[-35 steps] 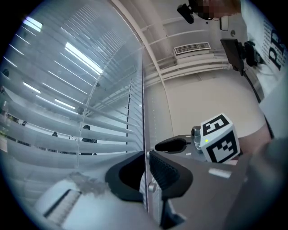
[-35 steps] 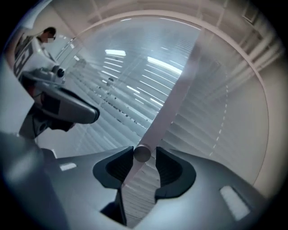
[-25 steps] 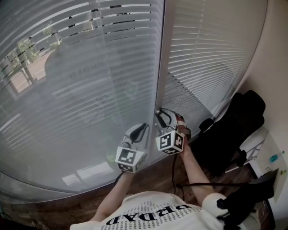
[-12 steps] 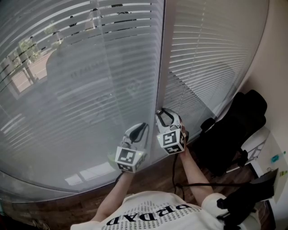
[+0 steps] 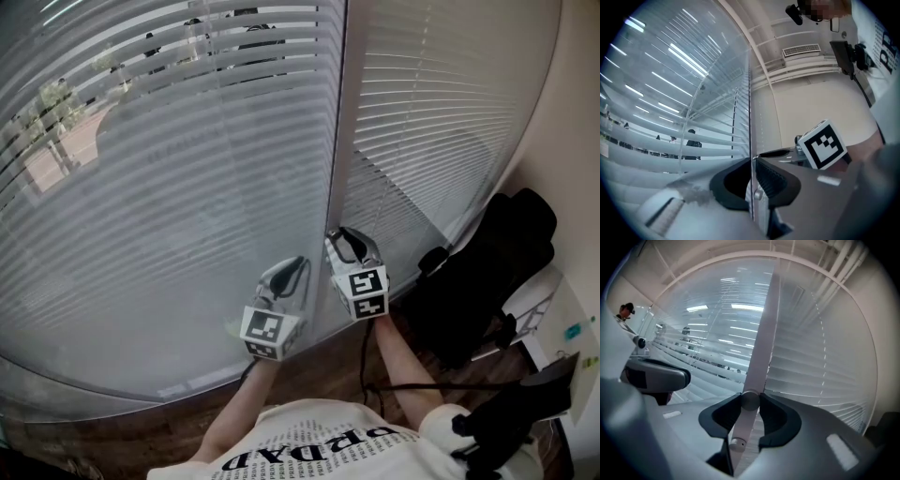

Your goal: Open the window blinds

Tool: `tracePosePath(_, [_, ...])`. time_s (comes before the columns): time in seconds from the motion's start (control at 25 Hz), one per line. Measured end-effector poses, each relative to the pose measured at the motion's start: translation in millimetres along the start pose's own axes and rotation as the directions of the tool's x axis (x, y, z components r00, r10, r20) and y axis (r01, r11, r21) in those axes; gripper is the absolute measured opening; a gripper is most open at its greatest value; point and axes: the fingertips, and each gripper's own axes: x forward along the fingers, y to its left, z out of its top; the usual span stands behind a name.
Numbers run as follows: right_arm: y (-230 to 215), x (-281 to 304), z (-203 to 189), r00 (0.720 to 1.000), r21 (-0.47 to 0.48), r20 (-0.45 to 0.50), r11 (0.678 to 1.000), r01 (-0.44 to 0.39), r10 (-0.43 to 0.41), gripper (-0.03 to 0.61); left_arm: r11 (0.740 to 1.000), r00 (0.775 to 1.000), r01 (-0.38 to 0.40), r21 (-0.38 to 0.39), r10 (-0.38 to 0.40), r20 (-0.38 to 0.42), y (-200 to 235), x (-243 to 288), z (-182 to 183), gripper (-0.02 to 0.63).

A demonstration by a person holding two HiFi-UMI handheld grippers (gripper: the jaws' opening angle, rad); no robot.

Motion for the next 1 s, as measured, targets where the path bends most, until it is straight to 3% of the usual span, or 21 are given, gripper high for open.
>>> tracePosePath(0.28, [-3,1,-3,1.0,0.139,0.013,0.99,-0.013,0.011,0.133,1.0,1.0,0.003,0.0,-0.003,0.005,1,0,-1,0.026])
tracePosePath(0.68, [-4,0,-3,0.999,0.22,0.033,0.975,-0.03,0.023,0.133,1.0,1.0,0.009,0.0,-0.009,0.003,-1,-2,0,0.025])
tracePosePath(0.76, [-3,-1,-2,0.999,0.16,0.028,0.987,-0.025,0.021,0.135,1.0,1.0,0.01,0.001,-0.01,0.002,-1,-2,0,0.025])
tracePosePath(0.88, [0,-6,6,1.0,-0.073,0.012,0.997,-0.002,0.003,0.146,1.0,1.0,0.008,0.001,-0.008,0.0,2,-2,-1,0.025])
tracePosePath(1.0, [7,-7,12,1.0,-0.347,-0.021,0.938,0.003,-0.011,0.176,1.0,1.0,0.005,-0.005,-0.005,0.001,1,-3,0,0.025])
